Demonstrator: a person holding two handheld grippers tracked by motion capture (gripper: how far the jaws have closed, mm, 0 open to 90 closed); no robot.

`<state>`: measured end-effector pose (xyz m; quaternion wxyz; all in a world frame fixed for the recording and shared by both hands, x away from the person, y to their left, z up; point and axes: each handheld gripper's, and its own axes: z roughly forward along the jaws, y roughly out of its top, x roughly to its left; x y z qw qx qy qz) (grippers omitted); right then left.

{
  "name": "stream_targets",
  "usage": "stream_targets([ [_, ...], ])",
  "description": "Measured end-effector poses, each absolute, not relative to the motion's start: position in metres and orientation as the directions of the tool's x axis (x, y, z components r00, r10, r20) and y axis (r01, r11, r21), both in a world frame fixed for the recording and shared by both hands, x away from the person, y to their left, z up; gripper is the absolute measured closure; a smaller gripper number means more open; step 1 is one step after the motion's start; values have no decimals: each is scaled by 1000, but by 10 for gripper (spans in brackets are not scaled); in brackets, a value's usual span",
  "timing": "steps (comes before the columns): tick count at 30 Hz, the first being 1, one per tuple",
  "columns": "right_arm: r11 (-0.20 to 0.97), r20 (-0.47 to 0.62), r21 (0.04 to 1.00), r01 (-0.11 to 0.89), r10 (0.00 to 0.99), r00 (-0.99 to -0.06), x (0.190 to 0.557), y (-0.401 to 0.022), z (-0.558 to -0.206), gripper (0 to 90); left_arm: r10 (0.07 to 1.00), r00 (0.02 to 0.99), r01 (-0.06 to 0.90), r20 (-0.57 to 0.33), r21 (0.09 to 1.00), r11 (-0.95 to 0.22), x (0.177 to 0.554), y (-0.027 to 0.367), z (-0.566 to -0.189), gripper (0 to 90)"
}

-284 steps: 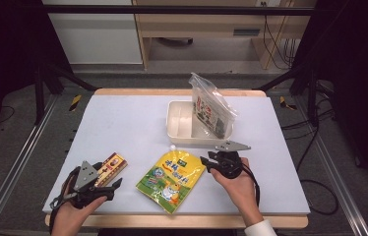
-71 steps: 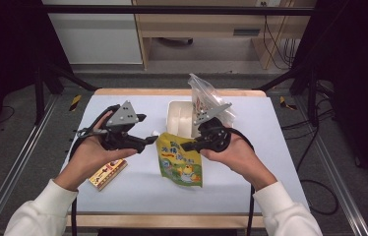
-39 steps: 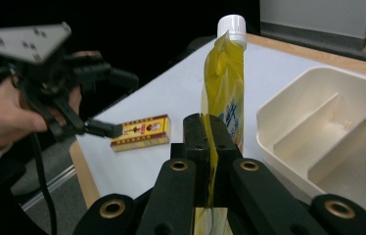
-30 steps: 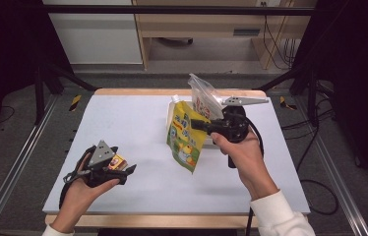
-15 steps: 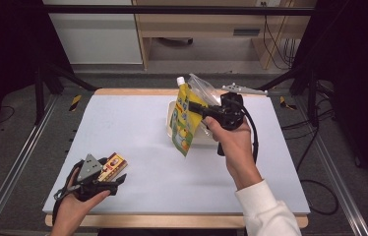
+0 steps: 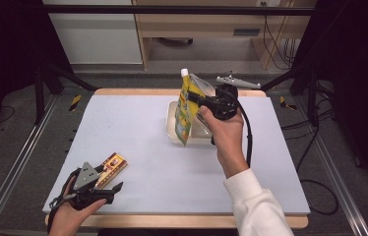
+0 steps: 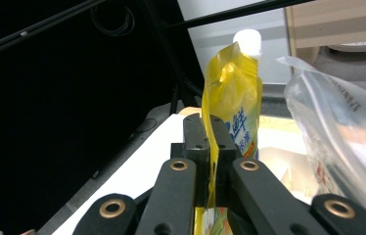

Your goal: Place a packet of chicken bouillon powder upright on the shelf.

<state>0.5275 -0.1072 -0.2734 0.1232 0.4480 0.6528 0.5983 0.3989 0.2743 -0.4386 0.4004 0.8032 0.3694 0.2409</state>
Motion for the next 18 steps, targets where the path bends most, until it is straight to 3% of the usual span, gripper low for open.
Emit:
stream_targets([
  [18,-127,344,898,422,801,-490,563,-104,-286,900,777,623,403,92,814,-419,398,275,-440,123],
])
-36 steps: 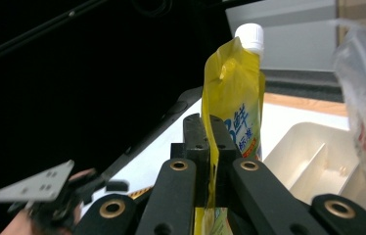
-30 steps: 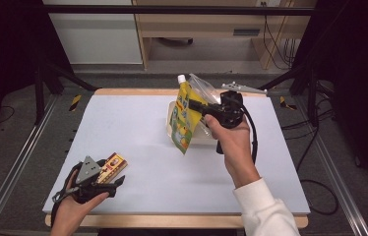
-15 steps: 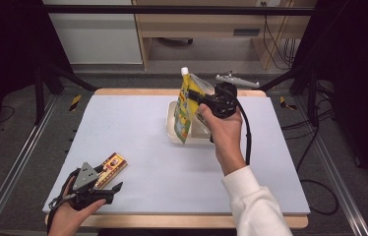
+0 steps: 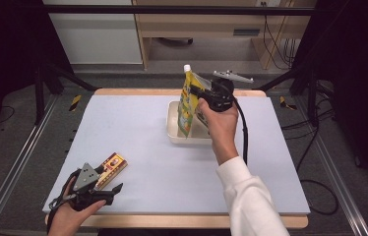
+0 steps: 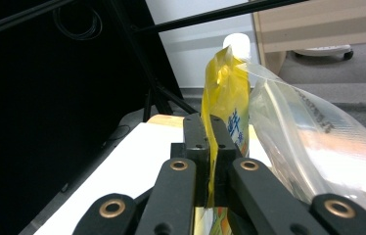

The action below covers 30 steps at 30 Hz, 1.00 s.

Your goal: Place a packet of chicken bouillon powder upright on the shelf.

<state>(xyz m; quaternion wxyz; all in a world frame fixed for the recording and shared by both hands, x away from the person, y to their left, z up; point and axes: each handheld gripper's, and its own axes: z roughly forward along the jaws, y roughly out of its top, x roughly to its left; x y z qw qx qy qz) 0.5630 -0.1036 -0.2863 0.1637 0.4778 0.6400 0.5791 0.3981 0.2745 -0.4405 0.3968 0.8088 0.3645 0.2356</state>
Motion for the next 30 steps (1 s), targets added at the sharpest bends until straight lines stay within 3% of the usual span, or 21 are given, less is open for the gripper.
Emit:
stream_targets([
  [30,-120,292,905,409,874,-389,594,-92,-294,900,764,639,401,94,806,-435,398,273,-442,123],
])
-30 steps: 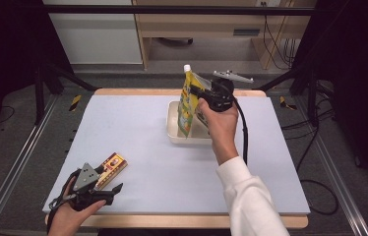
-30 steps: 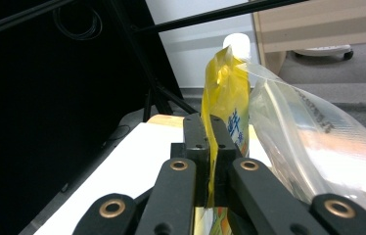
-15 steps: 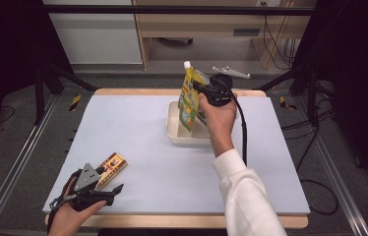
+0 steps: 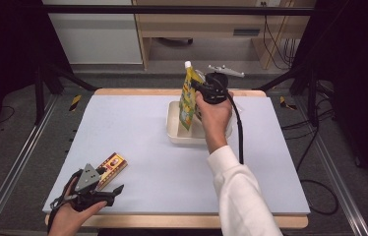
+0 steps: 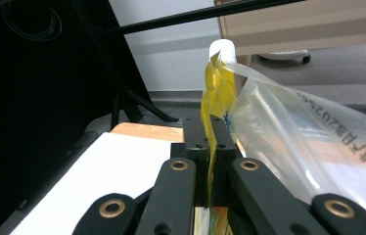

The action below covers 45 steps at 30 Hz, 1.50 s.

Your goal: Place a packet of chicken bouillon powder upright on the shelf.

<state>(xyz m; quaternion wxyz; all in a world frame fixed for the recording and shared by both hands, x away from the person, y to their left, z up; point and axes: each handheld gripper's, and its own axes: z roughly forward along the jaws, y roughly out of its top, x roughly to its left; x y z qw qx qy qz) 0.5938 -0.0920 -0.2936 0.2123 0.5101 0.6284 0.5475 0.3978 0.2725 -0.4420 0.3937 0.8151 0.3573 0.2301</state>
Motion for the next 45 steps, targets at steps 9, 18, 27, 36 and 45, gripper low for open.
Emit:
stream_targets([
  [9,-119,283,908,401,882,-377,594,-96,-293,900,762,641,400,97,805,-439,398,272,-442,123],
  [18,-120,275,908,400,893,-356,596,-97,-294,900,760,643,400,96,804,-441,398,271,-443,123],
  [27,-124,292,906,404,875,-387,601,-84,-301,900,758,645,397,99,804,-443,398,271,-442,123],
  [36,-77,219,941,328,881,-419,601,-81,-309,900,752,649,393,111,798,-457,398,270,-442,123],
  [45,-57,157,970,235,889,-431,589,-79,-316,900,747,654,392,117,792,-467,397,268,-444,123],
])
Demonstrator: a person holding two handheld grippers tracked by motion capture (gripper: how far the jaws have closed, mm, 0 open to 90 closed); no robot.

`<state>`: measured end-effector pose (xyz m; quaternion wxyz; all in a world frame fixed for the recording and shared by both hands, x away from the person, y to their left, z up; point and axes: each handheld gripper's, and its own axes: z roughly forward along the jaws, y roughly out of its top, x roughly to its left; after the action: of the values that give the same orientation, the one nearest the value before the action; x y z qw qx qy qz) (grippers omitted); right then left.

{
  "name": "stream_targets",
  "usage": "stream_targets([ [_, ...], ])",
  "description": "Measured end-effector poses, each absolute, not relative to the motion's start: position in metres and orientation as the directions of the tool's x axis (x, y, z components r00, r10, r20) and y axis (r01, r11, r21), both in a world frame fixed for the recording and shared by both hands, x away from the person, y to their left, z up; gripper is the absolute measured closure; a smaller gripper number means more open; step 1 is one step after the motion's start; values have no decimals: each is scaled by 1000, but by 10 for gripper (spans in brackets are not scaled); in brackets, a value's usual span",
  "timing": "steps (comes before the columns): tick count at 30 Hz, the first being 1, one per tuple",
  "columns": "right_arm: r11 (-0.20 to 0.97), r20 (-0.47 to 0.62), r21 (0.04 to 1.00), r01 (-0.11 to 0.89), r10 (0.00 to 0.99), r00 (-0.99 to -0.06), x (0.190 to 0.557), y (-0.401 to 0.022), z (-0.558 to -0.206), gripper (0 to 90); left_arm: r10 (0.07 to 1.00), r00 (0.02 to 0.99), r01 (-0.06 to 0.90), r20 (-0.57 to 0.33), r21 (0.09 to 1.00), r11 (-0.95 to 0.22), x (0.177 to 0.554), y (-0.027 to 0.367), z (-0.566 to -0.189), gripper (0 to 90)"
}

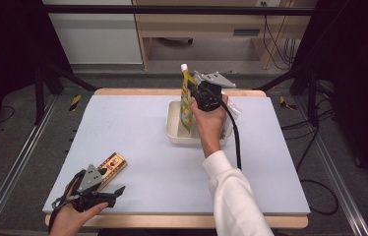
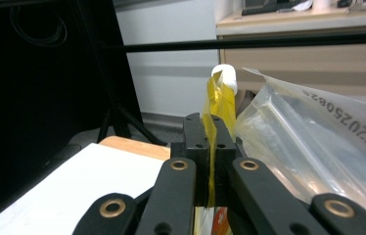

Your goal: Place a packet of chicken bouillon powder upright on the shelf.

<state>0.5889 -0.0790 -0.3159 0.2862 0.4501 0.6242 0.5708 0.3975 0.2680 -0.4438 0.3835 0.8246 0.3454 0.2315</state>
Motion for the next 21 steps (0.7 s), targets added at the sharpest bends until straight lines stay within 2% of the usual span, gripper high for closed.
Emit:
stream_targets([
  [17,33,21,991,128,914,-406,576,-67,-330,900,735,666,387,129,782,-488,397,266,-444,123],
  [21,11,46,990,141,917,-395,578,-69,-339,900,734,667,386,129,782,-489,397,266,-444,123],
])
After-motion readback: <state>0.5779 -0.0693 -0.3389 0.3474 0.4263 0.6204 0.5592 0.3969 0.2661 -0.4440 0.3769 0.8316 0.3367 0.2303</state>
